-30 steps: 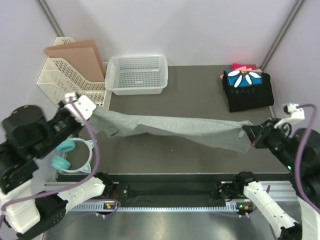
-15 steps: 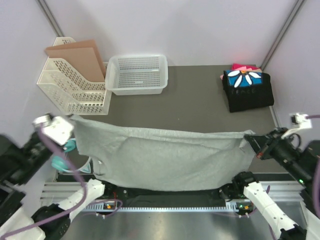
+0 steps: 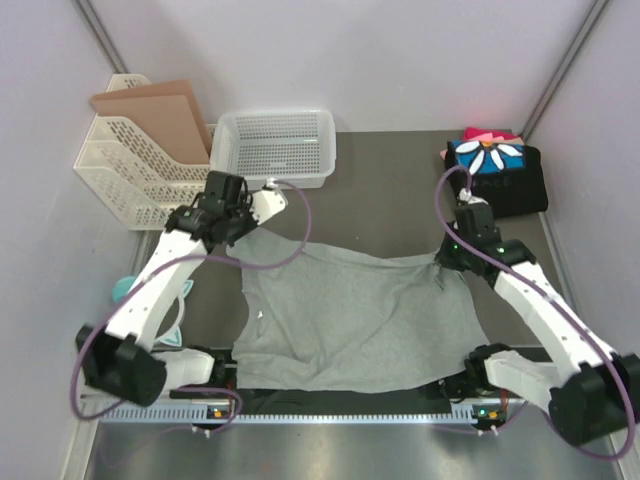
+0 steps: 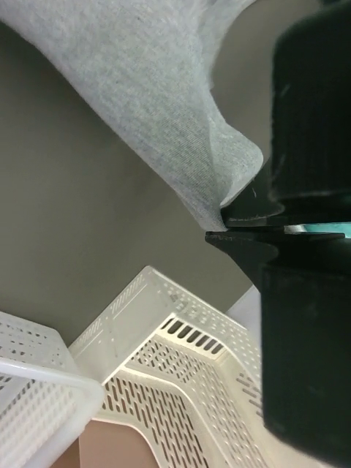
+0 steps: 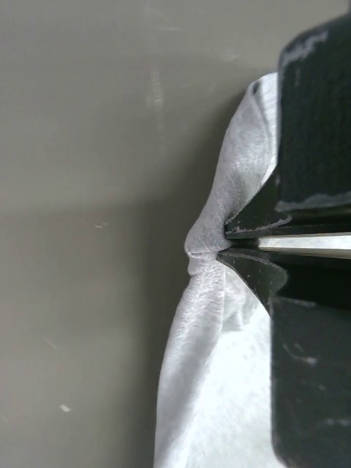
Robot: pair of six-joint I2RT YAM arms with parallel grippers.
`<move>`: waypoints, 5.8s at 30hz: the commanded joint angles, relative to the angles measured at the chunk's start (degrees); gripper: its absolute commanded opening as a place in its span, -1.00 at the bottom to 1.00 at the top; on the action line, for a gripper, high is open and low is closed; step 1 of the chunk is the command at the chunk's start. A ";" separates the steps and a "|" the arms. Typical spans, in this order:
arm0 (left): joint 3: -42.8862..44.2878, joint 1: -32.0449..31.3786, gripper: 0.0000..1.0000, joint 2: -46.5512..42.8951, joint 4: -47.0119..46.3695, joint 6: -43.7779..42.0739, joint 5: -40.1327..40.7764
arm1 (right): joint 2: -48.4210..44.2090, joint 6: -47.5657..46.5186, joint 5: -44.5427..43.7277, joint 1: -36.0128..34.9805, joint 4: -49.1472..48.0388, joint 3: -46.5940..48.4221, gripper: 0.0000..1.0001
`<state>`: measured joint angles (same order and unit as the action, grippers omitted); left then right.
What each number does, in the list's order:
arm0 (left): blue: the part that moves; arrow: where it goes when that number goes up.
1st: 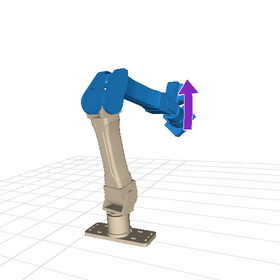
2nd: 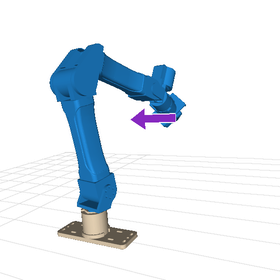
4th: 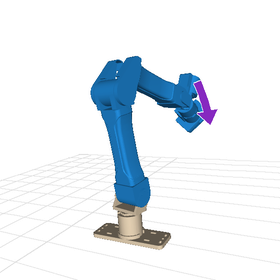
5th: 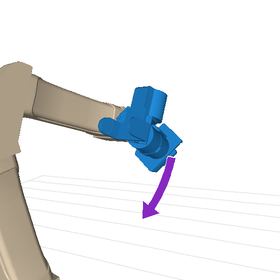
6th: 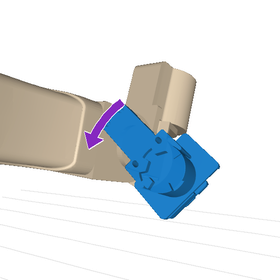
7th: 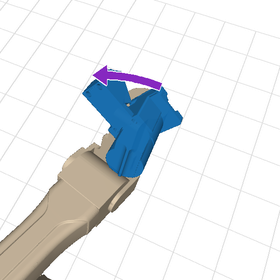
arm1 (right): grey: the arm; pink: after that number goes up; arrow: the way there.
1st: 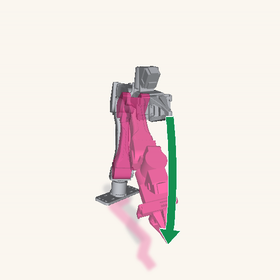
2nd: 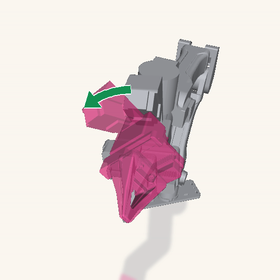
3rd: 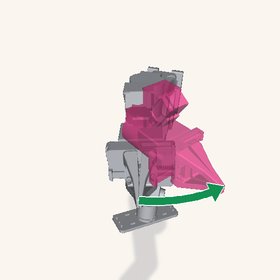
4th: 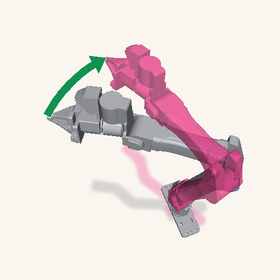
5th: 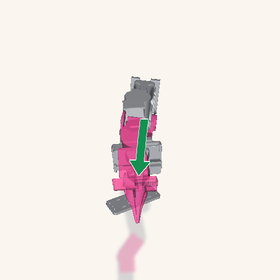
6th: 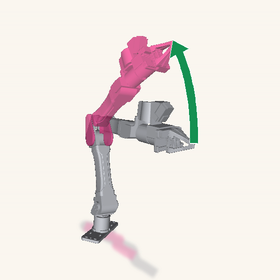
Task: Fold and stack the t-shirts
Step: Flatten out the tshirt
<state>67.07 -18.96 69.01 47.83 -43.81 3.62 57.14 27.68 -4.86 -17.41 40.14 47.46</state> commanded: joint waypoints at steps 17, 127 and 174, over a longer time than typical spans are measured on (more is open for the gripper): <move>8.79 7.80 -1.00 23.19 -18.48 -4.53 3.24 | 26.10 -2.20 -14.21 -0.16 -12.11 14.95 0.58; 5.79 16.24 0.33 37.94 -20.67 4.17 -7.48 | 24.77 1.85 -5.77 0.97 -16.15 -2.46 -1.00; 10.36 18.52 -1.00 21.88 -6.00 1.71 -13.81 | 16.69 0.45 -5.33 0.89 -13.07 -2.47 -1.00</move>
<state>72.79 -0.62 100.66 37.71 -40.69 -8.21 78.22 29.43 -9.98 -16.71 26.13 43.53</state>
